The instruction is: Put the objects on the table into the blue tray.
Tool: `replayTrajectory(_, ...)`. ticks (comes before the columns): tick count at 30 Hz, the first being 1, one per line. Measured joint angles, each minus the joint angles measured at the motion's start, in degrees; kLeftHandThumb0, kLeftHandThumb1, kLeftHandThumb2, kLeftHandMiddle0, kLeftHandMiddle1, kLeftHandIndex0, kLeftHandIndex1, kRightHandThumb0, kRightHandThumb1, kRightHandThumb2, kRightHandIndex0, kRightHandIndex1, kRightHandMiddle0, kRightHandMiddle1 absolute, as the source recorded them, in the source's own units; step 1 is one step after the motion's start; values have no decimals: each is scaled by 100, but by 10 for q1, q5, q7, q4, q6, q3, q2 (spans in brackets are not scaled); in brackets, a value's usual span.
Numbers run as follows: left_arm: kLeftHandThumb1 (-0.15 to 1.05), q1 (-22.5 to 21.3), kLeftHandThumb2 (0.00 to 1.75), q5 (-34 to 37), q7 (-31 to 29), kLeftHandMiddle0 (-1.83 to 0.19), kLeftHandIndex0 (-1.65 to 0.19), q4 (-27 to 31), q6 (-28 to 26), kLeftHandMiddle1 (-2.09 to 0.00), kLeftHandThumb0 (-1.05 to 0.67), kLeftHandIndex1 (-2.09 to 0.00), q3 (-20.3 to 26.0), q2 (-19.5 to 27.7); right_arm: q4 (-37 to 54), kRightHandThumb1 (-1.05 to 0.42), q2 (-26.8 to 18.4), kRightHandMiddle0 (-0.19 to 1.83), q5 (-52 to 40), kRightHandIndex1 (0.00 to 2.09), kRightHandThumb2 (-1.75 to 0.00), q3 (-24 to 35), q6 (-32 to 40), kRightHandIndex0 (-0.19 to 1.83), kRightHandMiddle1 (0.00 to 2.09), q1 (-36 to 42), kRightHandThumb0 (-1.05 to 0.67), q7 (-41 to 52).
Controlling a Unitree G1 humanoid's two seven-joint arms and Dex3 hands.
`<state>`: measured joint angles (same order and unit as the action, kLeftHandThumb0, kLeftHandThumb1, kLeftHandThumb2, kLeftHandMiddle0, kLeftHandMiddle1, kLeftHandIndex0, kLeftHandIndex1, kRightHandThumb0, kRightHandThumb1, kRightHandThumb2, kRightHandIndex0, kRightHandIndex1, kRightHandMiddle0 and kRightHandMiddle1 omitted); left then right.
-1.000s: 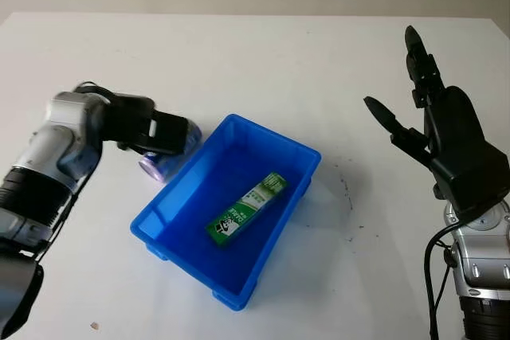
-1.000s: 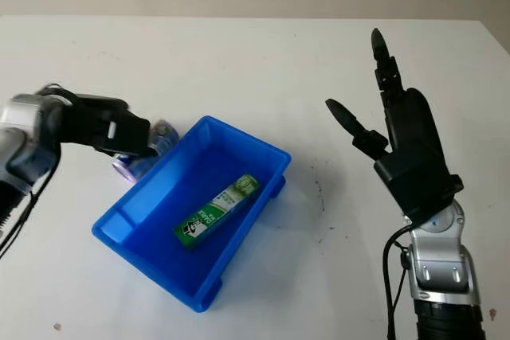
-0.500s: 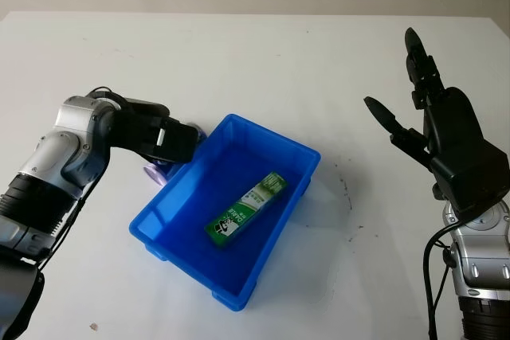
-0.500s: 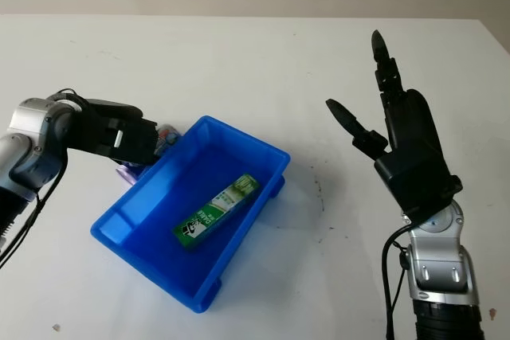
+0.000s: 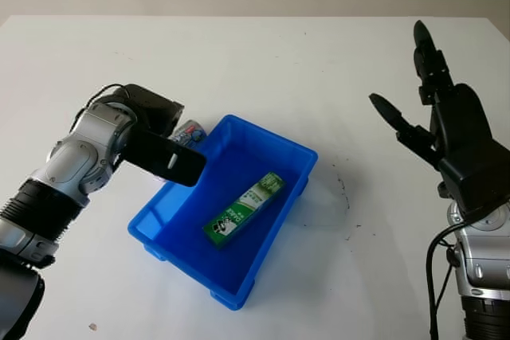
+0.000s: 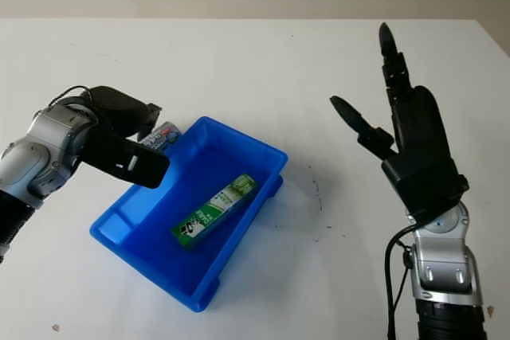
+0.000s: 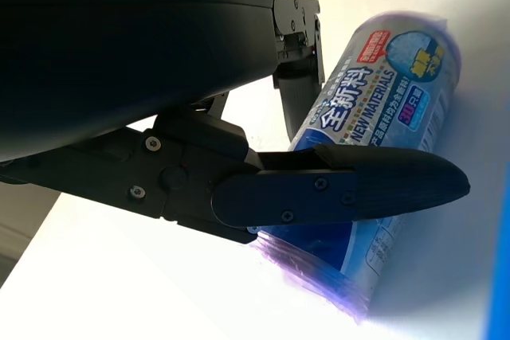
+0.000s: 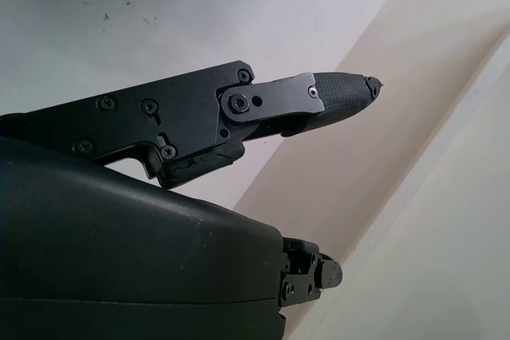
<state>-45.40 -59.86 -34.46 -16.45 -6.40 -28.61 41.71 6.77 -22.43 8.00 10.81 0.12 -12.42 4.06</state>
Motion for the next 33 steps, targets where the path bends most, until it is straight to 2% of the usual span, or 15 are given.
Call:
replayTrajectory(3, 105, 0, 36, -4, 19, -43, 18, -7, 10, -209, -31, -200, 2, 4, -2, -105, 0, 1, 1, 6, -18, 0, -3, 3, 6, 0, -69, 0)
replayTrajectory(8, 105, 0, 29, -2, 26, -34, 7, -28, 18, -209, -34, -160, 12, 9, -4, -105, 0, 1, -2, 6, -16, 1, -5, 3, 6, 0, -67, 1)
replayTrajectory(10, 105, 0, 28, 3, 26, -29, 2, -37, 16, -209, -35, -128, 19, 9, -5, -105, 0, 1, -1, 6, -16, 1, -6, 3, 6, 0, -67, 1)
replayTrajectory(11, 105, 0, 27, 4, 26, -28, 0, -40, 15, -209, -35, -120, 22, 9, -5, -105, 0, 1, -1, 6, -16, 1, -6, 3, 6, 0, -67, 1)
replayTrajectory(12, 105, 0, 27, 5, 27, -22, -6, -42, 15, -209, -35, -101, 24, 9, -6, -105, 0, 1, 0, 6, -16, 1, -6, 4, 6, 0, -67, 1)
replayTrajectory(13, 105, -1, 26, 5, 31, -20, -9, -42, 16, -209, -35, -92, 26, 9, -7, -105, 0, 1, 2, 6, -16, 1, -7, 4, 6, 0, -67, 1)
replayTrajectory(16, 105, -1, 27, 4, 43, -28, -4, -44, 16, -209, -37, -106, 27, 9, -7, -105, 0, 1, 3, 5, -16, 1, -7, 3, 6, 0, -65, 2)
replayTrajectory(18, 105, -1, 27, 3, 51, -35, -17, -47, 14, -209, -35, -71, 28, 9, -7, -105, 0, 0, -3, 5, -15, 1, -7, 2, 5, 0, -63, 5)
replayTrajectory(19, 105, -1, 23, 3, 64, -39, -14, -51, 13, -209, -34, -99, 31, 9, -7, -105, 0, 0, -4, 5, -14, 1, -6, 1, 5, 0, -63, 6)
replayTrajectory(21, 105, -1, 26, 5, 84, -22, 9, -57, 5, -209, -34, -158, 42, 9, -7, -105, 0, 0, -5, 5, -14, 1, -6, 1, 5, 0, -63, 7)
replayTrajectory(22, 105, -3, 29, 6, 86, -22, 14, -57, -4, -209, -36, -173, 48, 9, -7, -105, 0, 0, -6, 5, -14, 1, -6, 1, 5, 0, -63, 7)
replayTrajectory(25, 105, -21, 31, 7, 80, -34, 12, -59, -31, -209, -37, -193, 58, 9, -7, -105, 0, 0, -7, 5, -14, 1, -6, 1, 5, 0, -63, 7)
replayTrajectory(28, 105, -39, 27, 29, 88, -50, -6, -53, -39, -209, -37, -207, 88, 10, -7, -105, 0, 0, -6, 5, -15, 1, -7, 1, 5, 0, -63, 7)
replayTrajectory(30, 105, -44, 26, 44, 91, -61, -14, -37, -42, -209, -36, -209, 106, 13, -7, -105, 0, -1, -6, 5, -15, 1, -7, 1, 5, 0, -62, 7)
replayTrajectory(33, 105, -47, 27, 64, 86, -65, -25, 0, -42, -209, -38, -201, 124, 21, -9, -105, 0, -1, -6, 5, -15, 1, -9, 0, 5, 0, -62, 9)
